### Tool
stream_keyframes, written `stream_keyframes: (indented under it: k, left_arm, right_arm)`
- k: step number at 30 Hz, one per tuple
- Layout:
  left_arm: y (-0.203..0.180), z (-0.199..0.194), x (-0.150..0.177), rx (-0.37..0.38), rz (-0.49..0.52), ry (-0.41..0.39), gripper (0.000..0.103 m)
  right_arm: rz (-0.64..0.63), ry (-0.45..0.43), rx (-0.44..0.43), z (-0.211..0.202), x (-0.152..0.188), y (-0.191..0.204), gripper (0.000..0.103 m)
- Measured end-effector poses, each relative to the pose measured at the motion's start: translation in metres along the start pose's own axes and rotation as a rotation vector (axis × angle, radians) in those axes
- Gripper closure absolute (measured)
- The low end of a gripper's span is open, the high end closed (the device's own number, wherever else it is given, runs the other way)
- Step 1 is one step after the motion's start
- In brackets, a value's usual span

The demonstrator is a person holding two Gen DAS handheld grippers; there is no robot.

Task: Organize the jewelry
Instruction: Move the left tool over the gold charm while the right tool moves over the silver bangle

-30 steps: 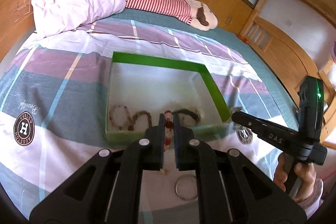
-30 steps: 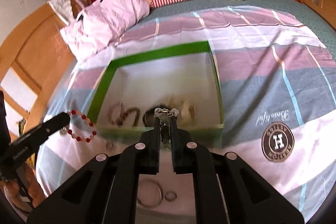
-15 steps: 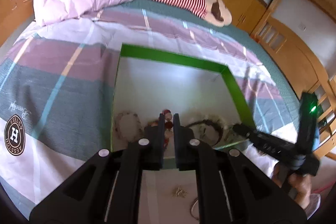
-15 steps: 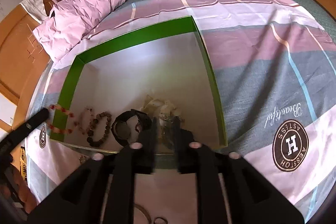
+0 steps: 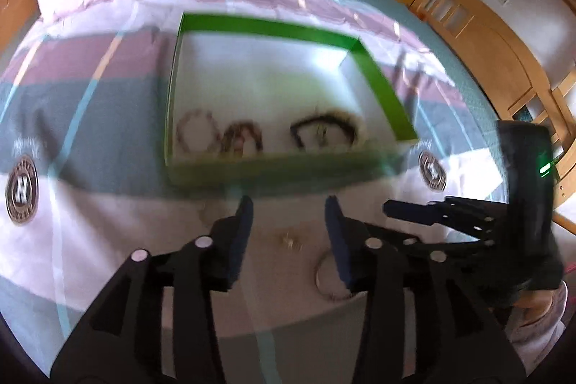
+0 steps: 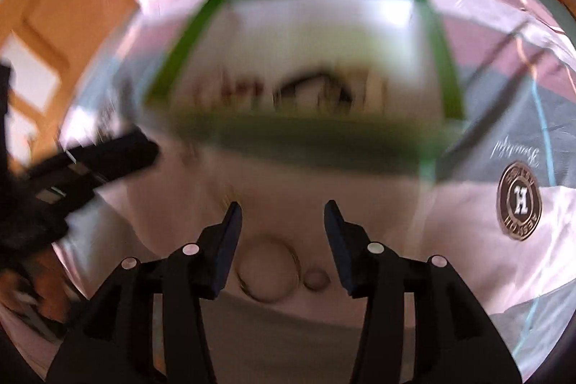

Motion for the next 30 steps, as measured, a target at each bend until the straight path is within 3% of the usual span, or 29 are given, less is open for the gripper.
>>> stream_keyframes:
  k: [3, 5, 6, 7, 10, 16, 20, 23, 26, 28, 30]
  left_arm:
    - [0.007, 0.019, 0.010, -0.015, -0.025, 0.073, 0.060]
    - [0.008, 0.026, 0.011, -0.021, -0.028, 0.093, 0.056]
    - [0.008, 0.028, 0.012, -0.027, -0.027, 0.101, 0.051]
    - [0.009, 0.029, 0.013, -0.032, -0.027, 0.104, 0.050]
    - [0.010, 0.028, 0.013, -0.029, -0.033, 0.102, 0.048]
    - [0.024, 0.028, 0.011, -0.004, -0.101, 0.110, 0.045]
    - [0.020, 0.036, 0.014, -0.016, -0.089, 0.136, 0.044]
    - [0.009, 0.042, 0.018, -0.031, -0.055, 0.146, 0.039]
    - [0.001, 0.049, 0.021, -0.070, -0.020, 0.152, 0.039]
    - [-0.003, 0.054, 0.022, -0.096, 0.001, 0.155, 0.039]
    - [-0.006, 0.059, 0.023, -0.119, 0.015, 0.156, 0.038]
  right_arm:
    - [-0.022, 0.096, 0.053, 0.030, 0.015, -0.005, 0.056]
    - [-0.036, 0.128, 0.069, 0.039, 0.018, -0.006, 0.066]
    - [-0.041, 0.140, 0.073, 0.042, 0.020, -0.006, 0.078]
    - [-0.045, 0.150, 0.081, 0.045, 0.022, -0.006, 0.085]
    - [-0.062, 0.144, 0.106, 0.046, 0.022, -0.004, 0.098]
    - [0.065, 0.096, 0.089, 0.036, 0.013, -0.034, 0.099]
    - [0.156, 0.070, 0.008, 0.028, 0.009, -0.052, 0.097]
    - [0.188, 0.054, 0.009, 0.020, 0.010, -0.062, 0.087]
    - [0.174, 0.041, 0.039, 0.012, 0.010, -0.067, 0.072]
    - [0.156, 0.038, 0.051, 0.009, 0.010, -0.066, 0.054]
    - [0.137, 0.034, 0.061, 0.009, 0.010, -0.063, 0.051]
Point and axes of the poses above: each gripper's, at about its wrist camera, not at the fingertips, and z roughly the way its jaws point, y to its left, x to its underside, the point moved 9 cm from there along z, roughly the way its jaws point, and after that the axes turned 11 degrees about y, right-handed, at the moved point
